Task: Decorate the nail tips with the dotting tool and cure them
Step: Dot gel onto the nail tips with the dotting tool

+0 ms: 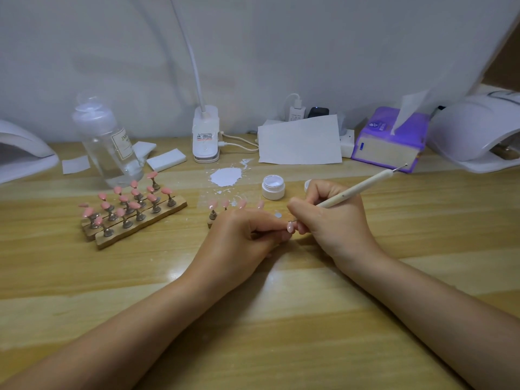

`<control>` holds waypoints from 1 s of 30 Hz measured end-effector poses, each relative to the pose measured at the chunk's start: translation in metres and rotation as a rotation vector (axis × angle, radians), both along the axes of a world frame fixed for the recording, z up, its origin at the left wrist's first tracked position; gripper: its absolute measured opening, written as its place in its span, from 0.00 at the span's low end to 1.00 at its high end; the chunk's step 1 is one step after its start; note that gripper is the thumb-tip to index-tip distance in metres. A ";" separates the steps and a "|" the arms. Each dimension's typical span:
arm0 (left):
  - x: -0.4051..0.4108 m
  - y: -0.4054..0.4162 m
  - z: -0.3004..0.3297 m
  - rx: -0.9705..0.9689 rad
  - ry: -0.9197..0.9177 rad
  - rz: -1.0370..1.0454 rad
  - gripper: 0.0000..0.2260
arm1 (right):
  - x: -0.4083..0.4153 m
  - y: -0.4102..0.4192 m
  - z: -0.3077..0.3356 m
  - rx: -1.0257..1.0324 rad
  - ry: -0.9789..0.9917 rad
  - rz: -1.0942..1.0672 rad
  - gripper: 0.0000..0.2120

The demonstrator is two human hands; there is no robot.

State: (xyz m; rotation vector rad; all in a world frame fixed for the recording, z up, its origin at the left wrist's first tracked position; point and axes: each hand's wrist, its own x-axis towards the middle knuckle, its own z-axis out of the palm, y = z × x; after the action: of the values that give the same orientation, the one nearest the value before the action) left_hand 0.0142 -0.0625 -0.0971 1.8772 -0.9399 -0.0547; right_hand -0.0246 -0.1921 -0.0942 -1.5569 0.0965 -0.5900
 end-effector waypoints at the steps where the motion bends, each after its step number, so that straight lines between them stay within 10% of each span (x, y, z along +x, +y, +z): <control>1: 0.000 0.000 0.000 0.000 -0.002 0.002 0.07 | 0.000 0.000 0.000 -0.004 0.002 -0.003 0.19; 30: 0.000 0.001 -0.001 0.009 -0.037 0.011 0.08 | 0.000 -0.001 -0.001 -0.004 0.000 -0.011 0.18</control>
State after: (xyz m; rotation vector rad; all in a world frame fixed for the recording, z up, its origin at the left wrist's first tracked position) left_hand 0.0146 -0.0617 -0.0979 1.8974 -0.9556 -0.0180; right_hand -0.0241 -0.1929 -0.0953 -1.5614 0.1041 -0.5998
